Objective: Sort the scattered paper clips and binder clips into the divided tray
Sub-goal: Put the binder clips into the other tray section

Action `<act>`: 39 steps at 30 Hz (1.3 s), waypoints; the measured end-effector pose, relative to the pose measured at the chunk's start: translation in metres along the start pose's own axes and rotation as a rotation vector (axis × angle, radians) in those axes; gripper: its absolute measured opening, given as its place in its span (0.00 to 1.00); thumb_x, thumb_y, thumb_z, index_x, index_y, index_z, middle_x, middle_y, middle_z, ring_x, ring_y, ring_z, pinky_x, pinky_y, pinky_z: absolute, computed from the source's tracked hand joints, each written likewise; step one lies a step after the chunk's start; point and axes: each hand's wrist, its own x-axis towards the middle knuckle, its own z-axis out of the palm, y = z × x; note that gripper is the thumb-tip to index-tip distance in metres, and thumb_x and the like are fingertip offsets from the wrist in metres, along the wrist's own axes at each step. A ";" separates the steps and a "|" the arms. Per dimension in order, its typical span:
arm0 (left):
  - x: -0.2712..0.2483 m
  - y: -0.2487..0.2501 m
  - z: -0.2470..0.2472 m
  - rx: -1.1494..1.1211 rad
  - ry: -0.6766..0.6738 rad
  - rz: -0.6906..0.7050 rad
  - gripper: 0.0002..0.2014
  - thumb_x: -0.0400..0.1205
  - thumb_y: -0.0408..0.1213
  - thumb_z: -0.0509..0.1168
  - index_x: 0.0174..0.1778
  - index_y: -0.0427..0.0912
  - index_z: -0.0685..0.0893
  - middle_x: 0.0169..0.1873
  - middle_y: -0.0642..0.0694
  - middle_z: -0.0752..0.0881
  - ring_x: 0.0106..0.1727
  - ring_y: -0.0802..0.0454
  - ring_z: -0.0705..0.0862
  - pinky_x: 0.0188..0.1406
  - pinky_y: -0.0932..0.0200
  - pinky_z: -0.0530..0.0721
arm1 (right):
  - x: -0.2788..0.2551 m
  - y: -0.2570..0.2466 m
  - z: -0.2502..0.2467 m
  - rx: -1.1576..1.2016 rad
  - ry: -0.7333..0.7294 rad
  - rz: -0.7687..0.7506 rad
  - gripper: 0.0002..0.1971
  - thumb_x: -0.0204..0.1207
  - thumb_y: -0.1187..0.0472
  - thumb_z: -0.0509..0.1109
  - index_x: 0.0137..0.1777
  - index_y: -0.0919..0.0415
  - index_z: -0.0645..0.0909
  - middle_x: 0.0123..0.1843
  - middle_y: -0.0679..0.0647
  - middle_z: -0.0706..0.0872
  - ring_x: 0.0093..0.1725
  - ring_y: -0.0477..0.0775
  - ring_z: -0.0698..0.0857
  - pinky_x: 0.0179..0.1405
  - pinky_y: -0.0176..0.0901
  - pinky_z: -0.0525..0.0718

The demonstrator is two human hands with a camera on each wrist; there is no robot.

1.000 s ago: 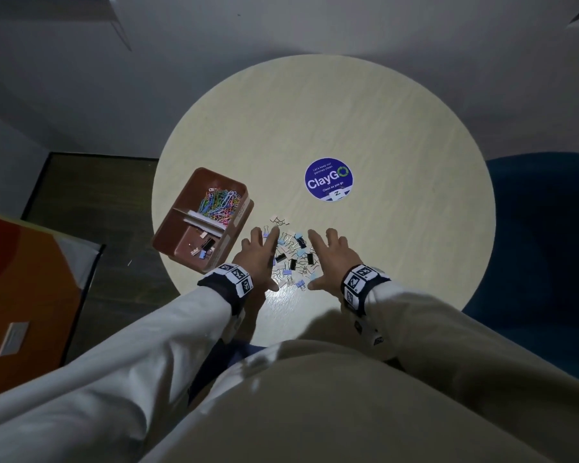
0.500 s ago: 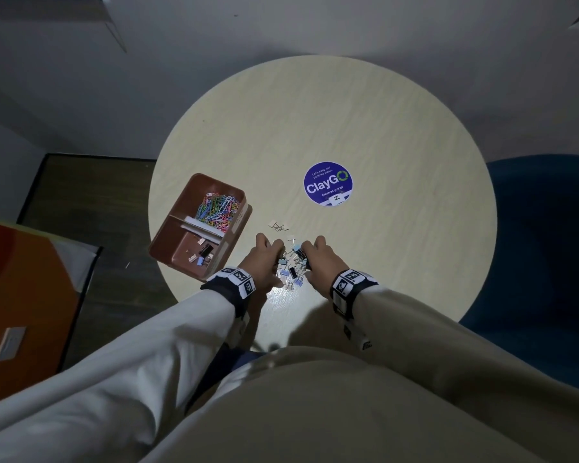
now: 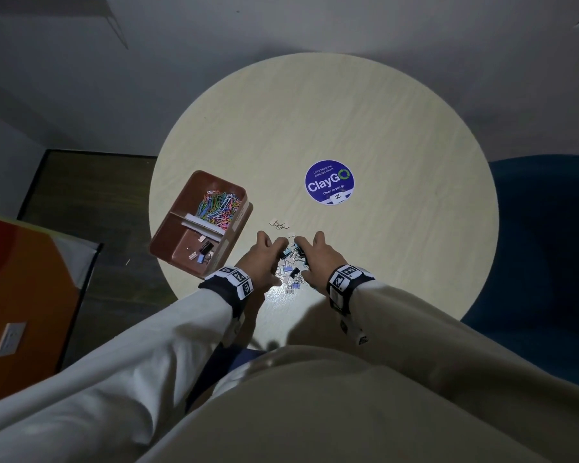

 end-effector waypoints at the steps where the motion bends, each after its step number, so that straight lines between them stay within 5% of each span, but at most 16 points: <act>1: 0.001 0.001 0.001 0.011 -0.009 0.000 0.42 0.65 0.36 0.85 0.69 0.51 0.66 0.58 0.43 0.64 0.44 0.42 0.82 0.45 0.47 0.89 | 0.001 -0.002 0.000 -0.011 -0.009 0.000 0.32 0.72 0.63 0.72 0.73 0.50 0.61 0.63 0.60 0.65 0.38 0.61 0.76 0.34 0.48 0.76; 8: 0.009 -0.003 0.005 0.024 -0.041 -0.026 0.30 0.71 0.38 0.81 0.65 0.45 0.75 0.58 0.42 0.66 0.47 0.42 0.81 0.48 0.53 0.84 | 0.003 -0.007 0.002 0.014 -0.013 0.013 0.20 0.74 0.67 0.66 0.65 0.59 0.67 0.62 0.62 0.68 0.35 0.61 0.73 0.32 0.48 0.73; 12: 0.009 -0.010 0.002 -0.026 -0.046 0.006 0.13 0.76 0.34 0.76 0.44 0.45 0.75 0.52 0.44 0.69 0.43 0.39 0.81 0.35 0.58 0.74 | 0.003 -0.006 -0.001 0.030 0.005 0.001 0.14 0.77 0.67 0.62 0.62 0.64 0.69 0.60 0.64 0.69 0.26 0.57 0.67 0.30 0.49 0.69; 17: 0.009 -0.016 0.002 -0.108 0.009 0.036 0.16 0.79 0.35 0.70 0.34 0.52 0.69 0.40 0.47 0.75 0.47 0.42 0.79 0.35 0.59 0.70 | 0.003 -0.005 -0.008 0.070 0.017 0.028 0.11 0.78 0.71 0.61 0.59 0.65 0.69 0.57 0.62 0.72 0.34 0.63 0.75 0.32 0.49 0.70; 24: -0.002 -0.009 0.000 -0.227 0.131 -0.005 0.12 0.80 0.27 0.66 0.39 0.45 0.72 0.41 0.43 0.80 0.42 0.47 0.77 0.35 0.59 0.70 | 0.003 -0.002 -0.017 0.196 0.124 0.041 0.12 0.73 0.78 0.55 0.50 0.64 0.72 0.47 0.62 0.80 0.42 0.64 0.80 0.39 0.53 0.78; 33: -0.013 0.000 0.006 -0.244 0.218 -0.077 0.13 0.79 0.21 0.62 0.54 0.41 0.77 0.46 0.42 0.77 0.44 0.46 0.76 0.37 0.56 0.69 | -0.007 -0.015 -0.034 0.472 0.237 0.020 0.10 0.75 0.71 0.52 0.47 0.58 0.71 0.38 0.59 0.82 0.29 0.54 0.74 0.26 0.47 0.76; 37: -0.019 0.000 0.010 -0.280 0.276 -0.146 0.12 0.80 0.23 0.61 0.54 0.41 0.82 0.50 0.41 0.80 0.48 0.44 0.79 0.44 0.56 0.74 | -0.013 -0.026 -0.044 0.620 0.251 0.031 0.10 0.79 0.70 0.53 0.46 0.54 0.72 0.35 0.58 0.81 0.28 0.54 0.78 0.26 0.54 0.86; 39: -0.022 0.003 0.007 -0.327 0.315 -0.146 0.10 0.81 0.25 0.63 0.54 0.40 0.84 0.50 0.41 0.82 0.50 0.44 0.81 0.44 0.58 0.73 | -0.017 -0.032 -0.052 0.646 0.248 0.033 0.08 0.81 0.70 0.56 0.48 0.57 0.73 0.38 0.57 0.82 0.26 0.49 0.82 0.24 0.46 0.85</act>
